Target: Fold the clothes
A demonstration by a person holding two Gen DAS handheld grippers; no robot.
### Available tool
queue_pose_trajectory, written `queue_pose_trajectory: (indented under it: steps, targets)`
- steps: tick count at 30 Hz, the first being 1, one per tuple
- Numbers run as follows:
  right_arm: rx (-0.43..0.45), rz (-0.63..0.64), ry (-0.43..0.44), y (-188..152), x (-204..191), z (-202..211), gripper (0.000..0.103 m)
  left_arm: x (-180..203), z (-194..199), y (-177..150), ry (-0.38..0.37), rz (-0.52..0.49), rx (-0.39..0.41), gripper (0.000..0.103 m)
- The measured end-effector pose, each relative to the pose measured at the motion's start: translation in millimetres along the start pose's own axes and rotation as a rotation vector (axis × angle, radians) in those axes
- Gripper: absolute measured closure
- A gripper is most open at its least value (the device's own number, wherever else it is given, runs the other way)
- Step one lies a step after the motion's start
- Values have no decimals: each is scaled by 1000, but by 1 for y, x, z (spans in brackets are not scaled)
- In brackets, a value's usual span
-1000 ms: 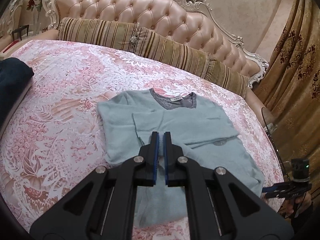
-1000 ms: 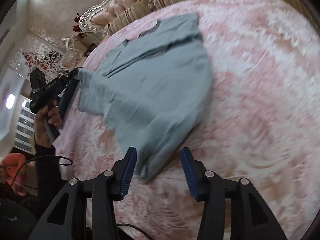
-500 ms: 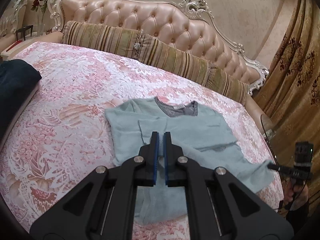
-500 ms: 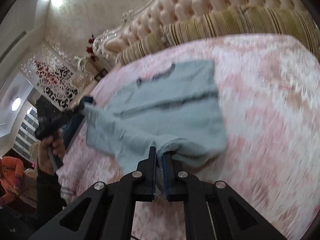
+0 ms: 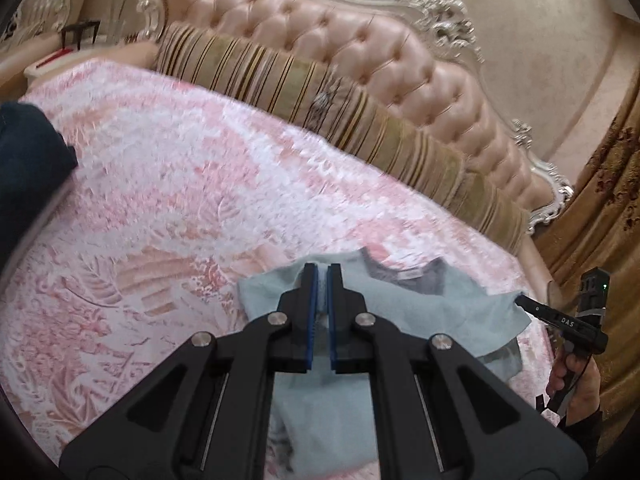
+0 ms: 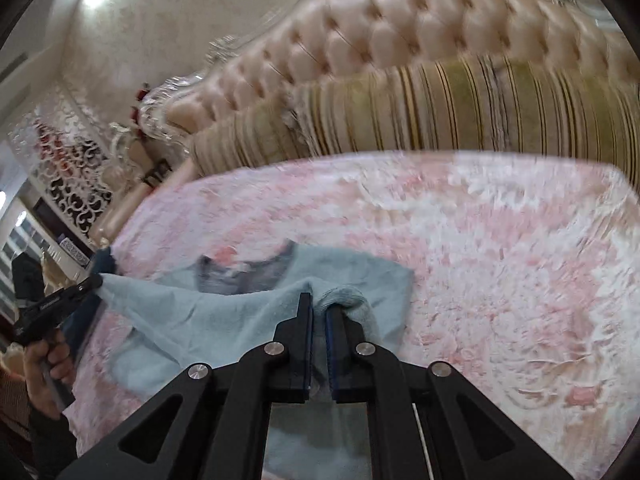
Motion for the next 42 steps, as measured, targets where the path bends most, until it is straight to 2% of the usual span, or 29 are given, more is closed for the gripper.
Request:
queue_pose_trajectory:
  steps: [4, 6, 7, 8, 9, 10, 12, 14, 15, 16, 17, 20, 21, 24, 26, 29, 32, 36, 39, 42]
  targets:
    - [-24, -42, 18, -9, 20, -13, 93, -11, -17, -12, 27, 9, -36, 97]
    - [-38, -70, 41, -9, 29, -14, 84, -14, -18, -18, 39, 5, -35, 94]
    - [-31, -86, 39, -9, 36, -10, 70, -16, -17, -21, 45, 4, -36, 87]
    - [-12, -108, 33, -8, 45, -4, 52, -20, -16, -23, 50, 12, -30, 72]
    - [10, -133, 28, -6, 54, 2, 42, -24, -14, -25, 56, 21, -23, 64]
    - [30, -153, 18, -5, 62, 8, 33, -28, -11, -25, 60, 31, -12, 50]
    - [66, -184, -9, -3, 74, 22, 33, -34, -6, -26, 57, 48, 5, 47]
    - [103, -136, -42, -7, 71, 38, 33, -41, 2, -25, 15, 79, 39, 48]
    - [109, -73, -71, -13, 61, 41, 33, -43, 6, -24, 3, 72, 57, 51]
    - [116, 6, -111, -20, 48, 44, 33, -44, 9, -24, -8, 65, 77, 65]
    - [123, 71, -150, -26, 38, 45, 33, -42, 10, -25, 22, 8, 88, 72]
    - [145, 232, -271, -41, 14, 45, 33, -33, 10, -31, 153, -167, 70, 72]
    - [136, 258, -298, -44, 11, 44, 33, -29, 10, -36, 165, -224, 51, 72]
    - [52, 281, -387, -48, 16, 36, 31, -24, 6, -41, 190, -279, 23, 72]
    - [27, 327, -456, -50, 18, 33, 31, -18, 2, -44, 192, -306, 15, 72]
    - [-3, 382, -496, -55, 18, 28, 31, -14, -6, -49, 208, -321, -15, 72]
    - [-43, 444, -532, -59, 14, 18, 31, -9, -14, -53, 260, -363, -30, 72]
    - [-75, 581, -599, -57, 1, 4, 31, 1, -23, -47, 292, -406, -42, 72]
    - [-92, 700, -611, -57, -10, -4, 31, 5, -24, -44, 300, -440, -39, 70]
    - [-86, 824, -581, -64, -21, -4, 28, 2, -24, -47, 300, -447, -46, 68]
Point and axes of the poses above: each gripper's, at about its wrist camera, not at the fingertips, and z roughly against the way its jaws point, x to its right, y to its top, the point moved 5 cm from there along -z, roughly the way its jaws point, and after that the axes turned 2 degrees about -x, right-handed, at the moved point
